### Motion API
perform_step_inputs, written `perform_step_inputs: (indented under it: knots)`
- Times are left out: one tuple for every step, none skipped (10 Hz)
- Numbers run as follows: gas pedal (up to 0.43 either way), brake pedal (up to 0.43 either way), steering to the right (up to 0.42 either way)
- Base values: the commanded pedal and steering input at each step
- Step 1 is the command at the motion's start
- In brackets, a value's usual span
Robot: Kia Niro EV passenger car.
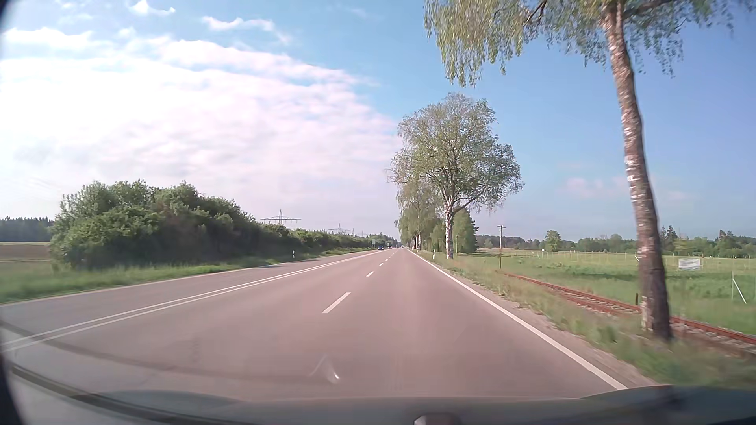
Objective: Follow the waypoints while adhering to traffic rules and regulations
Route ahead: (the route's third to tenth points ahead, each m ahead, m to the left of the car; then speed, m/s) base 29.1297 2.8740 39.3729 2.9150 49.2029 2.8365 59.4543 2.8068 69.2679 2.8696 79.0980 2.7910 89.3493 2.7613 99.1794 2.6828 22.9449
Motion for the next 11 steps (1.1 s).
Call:
perform_step_inputs:
  knots:
    - [0.220, 0.000, 0.000]
    - [0.220, 0.000, 0.000]
    - [0.220, 0.000, 0.000]
    - [0.220, 0.000, 0.000]
    - [0.220, 0.000, 0.000]
    - [0.220, 0.000, 0.001]
    - [0.220, 0.000, 0.001]
    - [0.220, 0.000, 0.002]
    - [0.220, 0.000, 0.001]
    - [0.220, 0.000, 0.002]
    - [0.220, 0.000, 0.001]
